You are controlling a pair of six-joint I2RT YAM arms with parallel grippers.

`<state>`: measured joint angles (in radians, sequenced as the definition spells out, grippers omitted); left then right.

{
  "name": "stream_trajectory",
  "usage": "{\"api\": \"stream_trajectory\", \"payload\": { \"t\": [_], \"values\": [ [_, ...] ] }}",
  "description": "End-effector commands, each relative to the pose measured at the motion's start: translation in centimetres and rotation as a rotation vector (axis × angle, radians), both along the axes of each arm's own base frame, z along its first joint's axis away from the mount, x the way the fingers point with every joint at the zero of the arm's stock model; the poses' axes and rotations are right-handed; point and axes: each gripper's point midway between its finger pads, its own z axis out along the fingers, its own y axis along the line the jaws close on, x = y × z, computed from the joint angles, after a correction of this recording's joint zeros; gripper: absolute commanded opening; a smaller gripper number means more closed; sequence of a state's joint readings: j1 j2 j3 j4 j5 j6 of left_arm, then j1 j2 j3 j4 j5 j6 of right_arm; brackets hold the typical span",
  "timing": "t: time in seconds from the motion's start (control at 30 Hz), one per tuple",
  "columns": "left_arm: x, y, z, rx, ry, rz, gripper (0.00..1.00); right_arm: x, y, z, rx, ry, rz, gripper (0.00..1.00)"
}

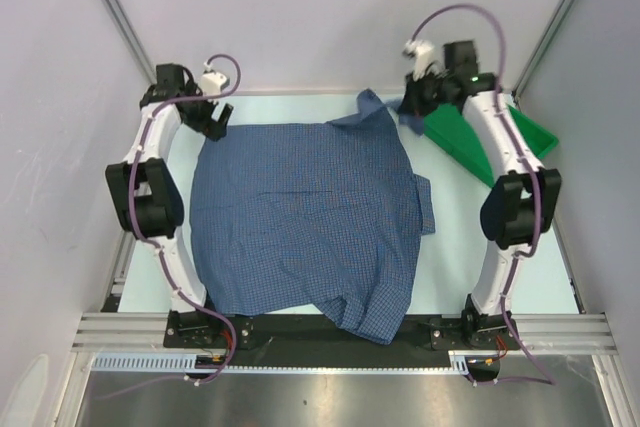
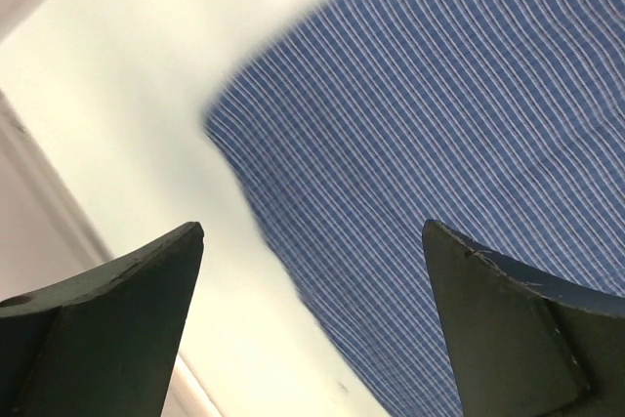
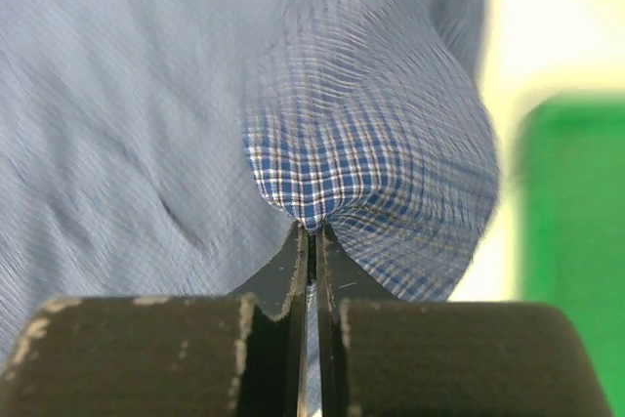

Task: Fold and stack the long sleeve shirts
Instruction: Fold the shirt

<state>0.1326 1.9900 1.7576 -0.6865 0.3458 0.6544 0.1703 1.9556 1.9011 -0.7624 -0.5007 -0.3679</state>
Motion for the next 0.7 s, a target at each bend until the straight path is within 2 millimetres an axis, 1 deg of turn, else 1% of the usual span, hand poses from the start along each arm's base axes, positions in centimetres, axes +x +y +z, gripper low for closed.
{"api": "stream_trajectory", "payload": {
  "t": [0.0, 0.03, 0.07, 0.1, 0.13, 0.17, 0.2, 0.23, 0.27, 0.33, 0.37, 0.43, 0.47, 0.57, 0.67],
  "values": [
    [4.7, 0.5, 1.0, 0.019, -0.087, -0.052, 0.99, 0.9, 0.8, 12.7, 0.293, -0.202, -0.026, 0.00],
    [5.4, 0.6, 1.0, 0.025, -0.096, -0.063, 0.99, 1.1, 1.1, 14.9, 0.335, -0.260, -0.016, 0.00],
    [6.4, 0.5, 1.8, 0.041, -0.128, -0.091, 0.99, 1.1, 1.4, 15.7, 0.381, -0.252, -0.029, 0.00],
    [7.0, 0.6, 0.0, 0.041, -0.107, -0.104, 0.99, 1.1, 1.7, 16.7, 0.410, -0.269, -0.028, 0.00],
    [7.6, 0.6, -0.1, 0.045, -0.117, -0.117, 0.98, 1.1, 2.1, 18.1, 0.447, -0.304, -0.007, 0.00],
    [8.4, 0.7, -0.1, 0.058, -0.135, -0.138, 0.97, 1.1, 2.3, 18.8, 0.472, -0.313, -0.003, 0.00],
    [8.7, 0.7, -1.3, 0.060, -0.124, -0.155, 0.95, 1.1, 2.5, 19.3, 0.512, -0.292, -0.016, 0.00],
    [8.9, 0.2, -1.6, 0.051, -0.130, -0.184, 0.93, 1.3, 2.7, 20.0, 0.536, -0.310, -0.012, 0.00],
    [9.2, 0.2, -1.9, 0.067, -0.143, -0.227, 0.90, 1.2, 2.8, 20.4, 0.558, -0.305, -0.011, 0.00],
    [9.5, -0.3, -2.8, 0.061, -0.156, -0.277, 0.87, 1.2, 3.3, 20.8, 0.602, -0.278, -0.011, 0.00],
    [9.9, -0.4, -2.9, 0.075, -0.178, -0.306, 0.83, 1.2, 3.6, 20.6, 0.611, -0.264, -0.009, 0.00],
    [10.2, -0.7, -3.4, 0.088, -0.191, -0.350, 0.82, 1.1, 3.9, 20.6, 0.622, -0.246, -0.008, 0.00],
    [10.2, -0.9, -3.6, 0.104, -0.206, -0.403, 0.81, 1.0, 4.1, 20.4, 0.621, -0.241, -0.004, 0.00],
    [9.9, -1.2, -4.4, 0.129, -0.221, -0.487, 0.80, 0.8, 4.3, 20.0, 0.613, -0.228, -0.003, 0.00],
    [10.1, -1.2, -4.8, 0.151, -0.234, -0.524, 0.79, 0.3, 4.4, 20.4, 0.621, -0.222, 0.005, 0.00]
  ]
}}
